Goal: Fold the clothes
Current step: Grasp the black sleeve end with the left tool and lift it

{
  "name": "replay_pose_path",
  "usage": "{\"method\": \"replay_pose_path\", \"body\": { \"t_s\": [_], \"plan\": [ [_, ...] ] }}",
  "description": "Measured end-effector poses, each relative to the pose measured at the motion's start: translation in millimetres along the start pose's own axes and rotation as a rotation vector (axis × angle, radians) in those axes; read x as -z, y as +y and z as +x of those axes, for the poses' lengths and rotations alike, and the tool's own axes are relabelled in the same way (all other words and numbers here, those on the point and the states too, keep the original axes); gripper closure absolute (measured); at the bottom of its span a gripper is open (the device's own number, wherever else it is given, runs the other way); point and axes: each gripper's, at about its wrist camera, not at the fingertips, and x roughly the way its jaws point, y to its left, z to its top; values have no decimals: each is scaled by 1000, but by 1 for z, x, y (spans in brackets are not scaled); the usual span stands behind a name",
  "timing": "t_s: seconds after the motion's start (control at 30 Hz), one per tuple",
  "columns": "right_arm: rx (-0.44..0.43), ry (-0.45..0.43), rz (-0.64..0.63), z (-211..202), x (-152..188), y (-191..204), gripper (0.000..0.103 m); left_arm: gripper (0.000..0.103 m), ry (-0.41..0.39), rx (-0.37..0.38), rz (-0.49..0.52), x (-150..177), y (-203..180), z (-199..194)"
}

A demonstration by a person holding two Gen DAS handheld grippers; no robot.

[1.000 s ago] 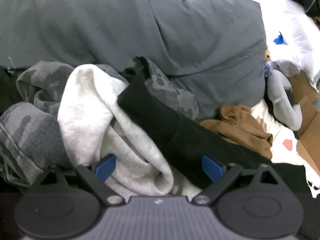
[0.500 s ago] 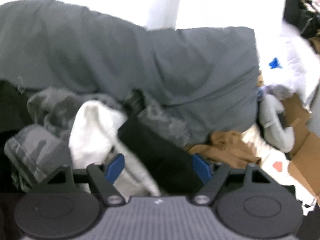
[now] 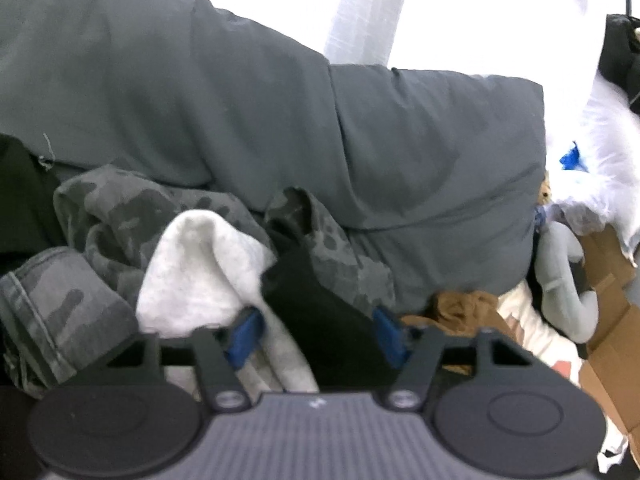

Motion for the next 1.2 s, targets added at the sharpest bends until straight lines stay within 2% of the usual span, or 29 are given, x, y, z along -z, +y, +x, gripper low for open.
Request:
{"method": "replay_pose_path", "body": {
  "t_s": [0.03, 0.1, 0.27, 0.33, 0.43, 0.47, 0.53, 0.6, 0.83, 1.0, 1.2],
  "plan": [
    [-1, 0, 0, 0, 0, 0, 11, 57, -4, -9, 2, -1, -2, 0],
    [-2, 1, 1, 1, 1, 1, 12, 66, -9, -18, 13, 0, -6, -2],
    [-4, 6, -5, 2, 3, 1, 12, 65, -6, -16, 1, 2, -5, 0],
    [-4, 7, -6, 2, 4, 1, 12, 55, 10, -8, -5, 2, -4, 2],
    [4, 10, -5, 4, 5, 0, 12, 55, 32, -12, -9, 1, -3, 14],
    [8, 13, -4, 4, 5, -1, 12, 57, 31, -9, -13, 0, -2, 15],
    [8, 13, 3, 5, 4, -1, 12, 84, 26, -13, -9, 1, -2, 14],
    [5, 14, 9, 5, 4, 0, 12, 87, 20, -25, 6, 2, -3, 12],
    [-37, -3, 47, 2, 3, -15, 12, 89, -30, 12, 49, -3, -25, -17],
    [-93, -45, 104, -6, 7, -47, 12, 89, -49, 54, 83, -8, -48, -34],
    [-114, -67, 210, -7, 20, -96, 12, 90, -66, 86, 132, -13, -74, -51]
  ]
}}
